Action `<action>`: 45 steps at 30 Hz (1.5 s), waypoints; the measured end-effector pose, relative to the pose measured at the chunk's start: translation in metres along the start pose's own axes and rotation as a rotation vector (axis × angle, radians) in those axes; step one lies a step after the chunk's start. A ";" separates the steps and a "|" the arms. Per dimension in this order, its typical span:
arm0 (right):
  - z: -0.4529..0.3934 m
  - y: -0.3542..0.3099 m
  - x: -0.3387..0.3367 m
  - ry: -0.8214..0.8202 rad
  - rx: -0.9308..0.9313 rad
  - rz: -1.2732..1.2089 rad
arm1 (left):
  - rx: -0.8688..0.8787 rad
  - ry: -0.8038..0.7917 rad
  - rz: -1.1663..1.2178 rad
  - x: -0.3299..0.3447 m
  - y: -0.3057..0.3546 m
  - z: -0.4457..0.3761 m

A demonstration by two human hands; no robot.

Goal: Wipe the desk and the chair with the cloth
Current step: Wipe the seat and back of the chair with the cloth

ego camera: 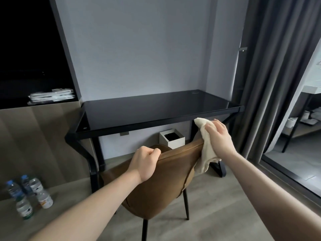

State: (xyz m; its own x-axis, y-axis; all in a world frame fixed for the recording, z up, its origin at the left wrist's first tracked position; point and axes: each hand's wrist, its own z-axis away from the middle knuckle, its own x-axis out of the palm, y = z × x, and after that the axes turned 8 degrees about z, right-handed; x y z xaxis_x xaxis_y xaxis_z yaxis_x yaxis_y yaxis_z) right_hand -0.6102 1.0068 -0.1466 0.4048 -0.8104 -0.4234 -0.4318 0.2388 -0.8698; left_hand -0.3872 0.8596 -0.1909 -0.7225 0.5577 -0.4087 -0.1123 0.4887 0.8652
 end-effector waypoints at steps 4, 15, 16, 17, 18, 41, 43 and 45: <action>0.063 -0.003 0.036 0.161 -0.093 -0.141 | -0.036 0.018 -0.007 -0.001 0.004 0.002; 0.128 0.000 0.109 0.294 -0.109 -0.288 | -0.030 0.012 0.038 -0.003 0.004 0.004; 0.122 0.005 0.108 0.294 -0.079 -0.334 | -0.024 0.010 0.041 -0.001 0.003 0.003; 0.113 0.011 0.107 0.294 -0.037 -0.386 | -0.017 0.011 0.043 0.000 0.002 0.002; 0.103 0.017 0.107 0.300 0.014 -0.433 | -0.015 0.017 0.043 0.001 0.001 0.001; 0.126 0.035 0.176 0.041 0.815 -0.706 | -0.061 0.072 0.027 0.016 0.015 -0.011; 0.128 0.036 0.173 0.036 0.753 -0.731 | -0.057 0.086 0.023 0.016 0.016 -0.009; 0.119 0.041 0.168 0.094 0.705 -0.791 | -0.053 0.085 0.025 0.016 0.015 -0.009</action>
State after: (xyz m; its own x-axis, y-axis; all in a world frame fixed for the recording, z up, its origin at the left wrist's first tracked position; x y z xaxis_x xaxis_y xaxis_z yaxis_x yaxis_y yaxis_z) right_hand -0.4638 0.9442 -0.2839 0.2896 -0.9014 0.3218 0.5035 -0.1425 -0.8522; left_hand -0.4066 0.8698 -0.1822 -0.7803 0.5092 -0.3631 -0.1281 0.4382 0.8897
